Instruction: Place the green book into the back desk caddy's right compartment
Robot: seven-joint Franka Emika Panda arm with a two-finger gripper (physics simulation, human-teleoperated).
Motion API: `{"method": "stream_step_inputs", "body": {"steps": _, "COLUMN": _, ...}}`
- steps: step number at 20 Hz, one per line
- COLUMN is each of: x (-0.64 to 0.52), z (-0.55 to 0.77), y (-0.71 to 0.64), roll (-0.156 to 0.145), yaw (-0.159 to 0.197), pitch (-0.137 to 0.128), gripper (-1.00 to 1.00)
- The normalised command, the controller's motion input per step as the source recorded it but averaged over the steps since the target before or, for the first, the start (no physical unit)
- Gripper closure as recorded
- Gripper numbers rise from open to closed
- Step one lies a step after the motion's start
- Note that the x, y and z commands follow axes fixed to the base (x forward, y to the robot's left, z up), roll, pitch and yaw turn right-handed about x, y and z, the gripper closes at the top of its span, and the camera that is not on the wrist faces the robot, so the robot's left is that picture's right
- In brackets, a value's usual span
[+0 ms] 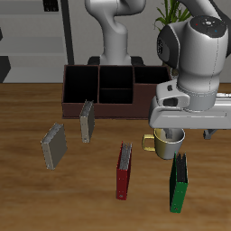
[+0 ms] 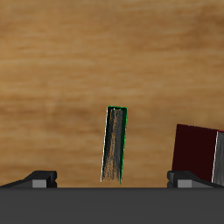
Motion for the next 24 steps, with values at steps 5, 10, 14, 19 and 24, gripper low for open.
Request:
{"method": "stream_step_inputs", "body": {"steps": 5, "x": 0.06, "z": -0.27, "y": 0.03, "roll": -0.006, "yaw": 0.022, "pitch": -0.015, "gripper": -1.00}}
{"method": "stream_step_inputs", "body": {"steps": 10, "x": 0.06, "z": -0.35, "y": -0.01, "roll": -0.009, "yaw": -0.012, "pitch": 0.017, "gripper": -1.00}}
{"method": "stream_step_inputs", "body": {"steps": 14, "x": -0.02, "z": -0.27, "y": -0.03, "roll": -0.008, "yaw": 0.037, "pitch": -0.031, "gripper": -1.00}}
{"method": "stream_step_inputs", "body": {"steps": 19, "x": -0.01, "z": -0.26, "y": -0.05, "roll": -0.002, "yaw": 0.002, "pitch": -0.005, "gripper": -1.00}}
{"method": "stream_step_inputs", "body": {"steps": 24, "x": 0.05, "z": -0.28, "y": -0.11, "roll": -0.021, "yaw": -0.002, "pitch": 0.016, "gripper": -1.00}}
